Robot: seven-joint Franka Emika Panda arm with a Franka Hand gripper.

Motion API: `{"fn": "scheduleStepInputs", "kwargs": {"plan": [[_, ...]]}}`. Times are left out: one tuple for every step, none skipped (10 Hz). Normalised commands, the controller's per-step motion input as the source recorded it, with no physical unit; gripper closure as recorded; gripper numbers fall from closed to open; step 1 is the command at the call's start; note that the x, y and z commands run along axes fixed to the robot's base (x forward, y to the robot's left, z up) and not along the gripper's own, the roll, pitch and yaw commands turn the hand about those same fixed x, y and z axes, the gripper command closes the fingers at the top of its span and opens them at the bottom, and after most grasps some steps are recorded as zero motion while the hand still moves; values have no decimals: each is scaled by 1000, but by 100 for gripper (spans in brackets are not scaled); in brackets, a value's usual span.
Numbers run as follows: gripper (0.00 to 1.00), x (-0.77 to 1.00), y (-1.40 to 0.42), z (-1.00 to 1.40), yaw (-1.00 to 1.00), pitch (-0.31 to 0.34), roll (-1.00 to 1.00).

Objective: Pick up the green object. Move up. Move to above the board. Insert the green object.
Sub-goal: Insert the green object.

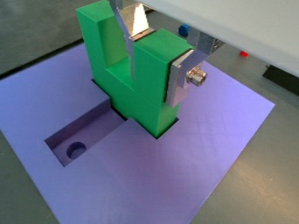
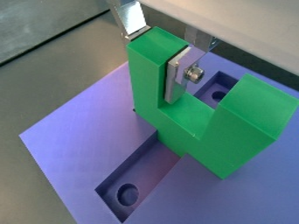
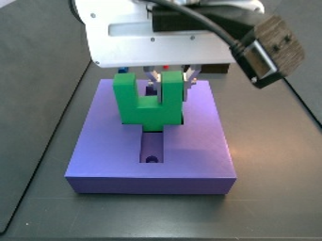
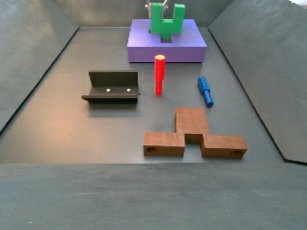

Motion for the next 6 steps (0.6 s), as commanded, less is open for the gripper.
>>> {"fn": "scheduleStepInputs", "kwargs": {"plan": [[100, 0, -131, -1000, -57, -34, 49], [100, 0, -123, -1000, -77, -27, 47], [100, 0, -66, -1000, -49, -34, 43], [100, 0, 0, -1000, -46, -36, 23], [100, 0, 6, -226, 0, 0, 33], [100, 0, 0, 0, 0, 0, 0]]}}
